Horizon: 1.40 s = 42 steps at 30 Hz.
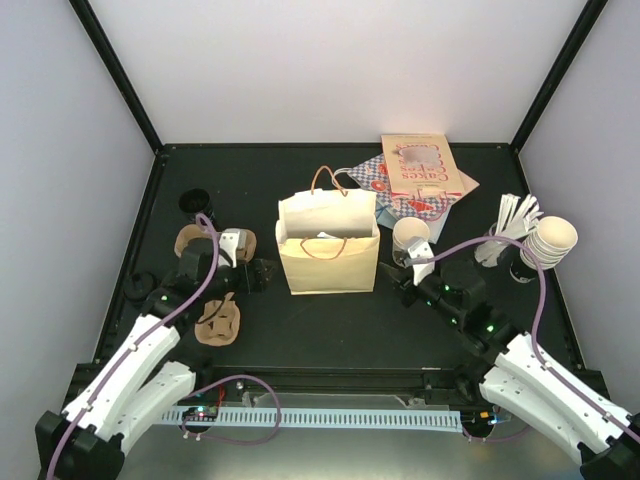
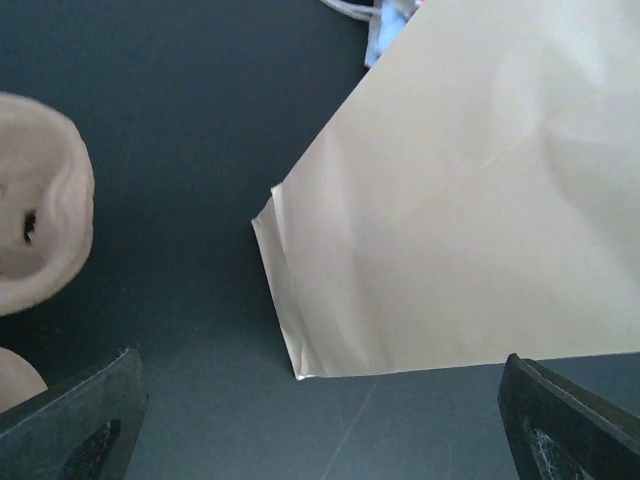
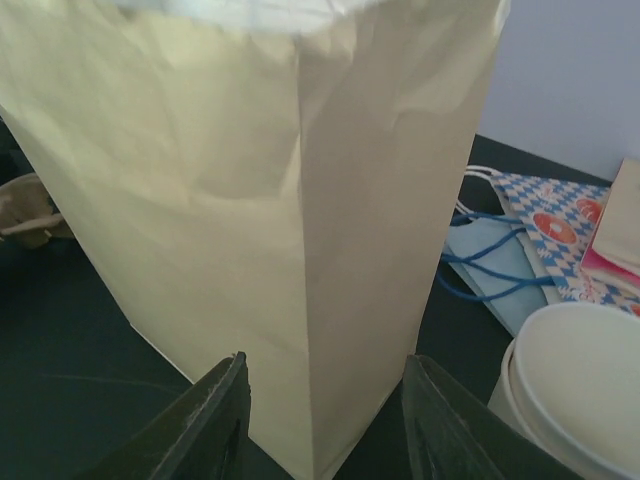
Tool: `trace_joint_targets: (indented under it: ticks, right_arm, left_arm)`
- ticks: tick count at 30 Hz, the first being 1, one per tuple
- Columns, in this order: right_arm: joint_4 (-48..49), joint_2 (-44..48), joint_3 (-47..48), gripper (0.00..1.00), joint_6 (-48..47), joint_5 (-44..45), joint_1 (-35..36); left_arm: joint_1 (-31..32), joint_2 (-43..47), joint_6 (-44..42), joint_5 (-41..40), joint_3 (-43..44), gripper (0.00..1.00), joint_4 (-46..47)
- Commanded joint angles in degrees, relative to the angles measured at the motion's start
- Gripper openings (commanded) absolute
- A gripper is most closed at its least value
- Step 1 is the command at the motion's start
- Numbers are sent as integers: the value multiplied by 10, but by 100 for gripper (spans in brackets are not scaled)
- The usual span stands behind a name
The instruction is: Pack the takeout coffee
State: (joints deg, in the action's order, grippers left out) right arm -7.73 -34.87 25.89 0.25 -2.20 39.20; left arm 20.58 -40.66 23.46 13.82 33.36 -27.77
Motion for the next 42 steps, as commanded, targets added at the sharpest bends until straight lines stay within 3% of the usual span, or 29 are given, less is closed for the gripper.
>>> trace_joint_targets:
  ticks: [1, 5, 11, 17, 21, 25, 31, 37, 42]
  right_arm:
    - [62, -3, -25, 45, 19, -8, 0]
    - [77, -30, -34, 45, 14, -8, 1]
    - [73, -39, -35, 44, 37, 91, -3]
    - [14, -20, -14, 41, 53, 97, -73]
    - [5, 19, -28, 38, 77, 162, -112]
    - [26, 55, -53, 41, 74, 210, -138]
    - [132, 49, -99, 49, 64, 258, -167]
    - [208, -2, -128, 56, 28, 229, -219]
    - [284, -90, -134, 59, 42, 229, -246]
  left_arm:
    - [-4, -37, 41, 23, -4, 99, 47]
    - [-4, -89, 49, 37, -6, 99, 71]
    - [-3, -118, 62, 51, -24, 98, 119]
    - [-3, -129, 66, 61, -59, 98, 173]
    - [-1, -137, 66, 80, -76, 98, 207]
    - [-1, -105, 40, 27, -62, 98, 168]
    - [-23, -45, 38, -126, -57, 99, 156]
    - [-57, -31, 33, -227, -56, 99, 190]
    - [-56, -3, -82, -167, -108, 99, 312]
